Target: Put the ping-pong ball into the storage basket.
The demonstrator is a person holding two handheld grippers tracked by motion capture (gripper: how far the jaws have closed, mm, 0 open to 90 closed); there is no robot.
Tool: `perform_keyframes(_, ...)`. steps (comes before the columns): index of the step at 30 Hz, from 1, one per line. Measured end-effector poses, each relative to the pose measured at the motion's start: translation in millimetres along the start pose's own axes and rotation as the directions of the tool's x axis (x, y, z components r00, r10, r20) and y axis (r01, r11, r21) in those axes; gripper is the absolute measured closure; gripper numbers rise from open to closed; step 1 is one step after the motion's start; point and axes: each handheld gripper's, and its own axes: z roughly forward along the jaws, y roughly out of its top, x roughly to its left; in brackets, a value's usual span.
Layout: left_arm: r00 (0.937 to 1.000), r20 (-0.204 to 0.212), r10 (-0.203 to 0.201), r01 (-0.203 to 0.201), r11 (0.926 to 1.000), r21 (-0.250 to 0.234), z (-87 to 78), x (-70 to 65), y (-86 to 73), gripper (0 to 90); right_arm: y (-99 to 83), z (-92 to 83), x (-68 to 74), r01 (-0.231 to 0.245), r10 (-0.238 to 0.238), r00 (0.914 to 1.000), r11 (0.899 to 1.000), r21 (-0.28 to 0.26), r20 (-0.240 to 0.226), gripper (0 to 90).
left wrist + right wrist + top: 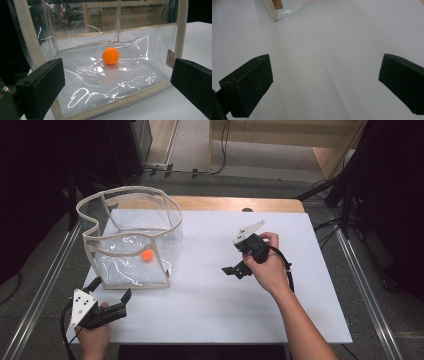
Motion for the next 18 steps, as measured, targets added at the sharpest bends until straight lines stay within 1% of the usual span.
perform_keyframes(1, 1.0, 0.0, 0.0, 0.0, 1.0, 0.0, 0.0, -0.1, 0.0, 0.0, -2.7, -0.5, -0.3, -0.001, 0.001, 1.0, 1.0, -0.003, 0.006, 0.0)
perform_keyframes(3, 1.0, 0.0, 0.001, -0.001, 1.0, 0.0, 0.0, -0.1, 0.0, 0.0, -8.0, -1.3, -0.3, -0.012, 0.012, 0.9999, 1.0, -0.016, 0.0, 0.0)
perform_keyframes(6, 1.0, 0.0, 0.002, -0.002, 1.0, 0.0, 0.1, -0.2, 0.0, 0.0, -15.6, -2.7, -0.1, -0.022, 0.022, 0.9997, 0.999, -0.025, 0.007, 0.0)
perform_keyframes(12, 1.0, 0.0, 0.004, -0.004, 1.0, 0.001, 0.1, -0.3, -0.1, 0.0, -29.8, -4.6, 0.4, -0.041, 0.041, 0.9991, 0.998, -0.042, 0.007, 0.0)
perform_keyframes(13, 1.0, -0.001, 0.004, -0.004, 1.0, 0.002, 0.0, -0.3, 0.0, 0.0, -32.0, -4.9, 0.6, -0.044, 0.045, 0.9989, 0.998, -0.045, 0.013, 0.0)
perform_keyframes(15, 1.0, 0.0, 0.003, -0.003, 1.0, 0.001, 0.1, -0.3, -0.1, 0.0, -36.5, -5.3, 0.3, -0.048, 0.049, 0.9988, 0.997, -0.056, 0.009, 0.0)
perform_keyframes(16, 1.0, -0.001, 0.003, -0.003, 1.0, 0.001, 0.0, -0.3, -0.1, 0.0, -38.8, -6.1, 0.7, -0.054, 0.056, 0.9983, 0.997, -0.06, 0.017, 0.0)
perform_keyframes(18, 1.0, -0.001, 0.002, -0.002, 1.0, 0.001, -0.1, -0.3, -0.1, 0.0, -43.9, -7.6, 0.9, -0.058, 0.059, 0.9982, 0.996, -0.074, 0.014, 0.0)
